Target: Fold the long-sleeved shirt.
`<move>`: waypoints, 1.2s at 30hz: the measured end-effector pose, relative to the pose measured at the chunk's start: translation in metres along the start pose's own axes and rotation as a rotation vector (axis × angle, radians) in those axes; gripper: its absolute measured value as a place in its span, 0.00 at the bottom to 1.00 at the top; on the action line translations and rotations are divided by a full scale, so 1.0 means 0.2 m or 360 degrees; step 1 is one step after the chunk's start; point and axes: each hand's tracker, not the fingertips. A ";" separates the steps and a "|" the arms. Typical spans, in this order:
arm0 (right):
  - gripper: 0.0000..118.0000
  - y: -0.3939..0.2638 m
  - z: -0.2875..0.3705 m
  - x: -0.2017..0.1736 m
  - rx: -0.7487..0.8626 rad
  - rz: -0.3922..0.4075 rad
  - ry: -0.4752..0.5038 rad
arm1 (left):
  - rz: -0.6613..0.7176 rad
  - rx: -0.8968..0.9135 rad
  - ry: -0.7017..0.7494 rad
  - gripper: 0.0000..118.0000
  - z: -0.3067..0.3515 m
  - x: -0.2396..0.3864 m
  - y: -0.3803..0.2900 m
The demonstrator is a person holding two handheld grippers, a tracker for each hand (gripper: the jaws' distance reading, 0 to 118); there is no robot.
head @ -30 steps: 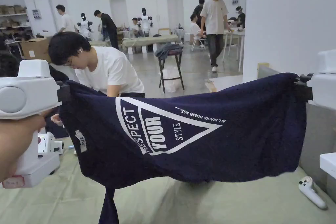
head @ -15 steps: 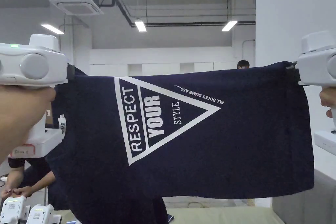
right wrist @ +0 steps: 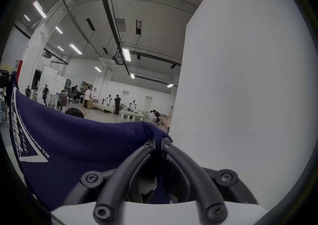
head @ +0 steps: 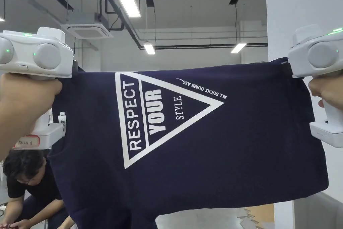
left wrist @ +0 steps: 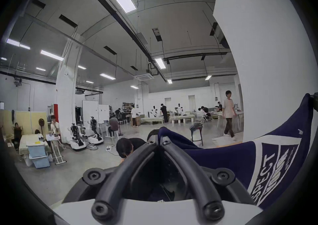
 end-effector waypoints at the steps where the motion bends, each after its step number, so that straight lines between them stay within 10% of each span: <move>1: 0.02 0.01 -0.04 -0.01 -0.0004 0.0000 -0.0002 | -0.0015 -0.0001 0.0009 0.02 -0.03 0.01 0.01; 36: 0.02 -0.31 -1.22 -0.31 -0.0058 0.0087 -0.0198 | -0.0213 -0.0046 0.0034 0.02 -1.19 0.46 -0.39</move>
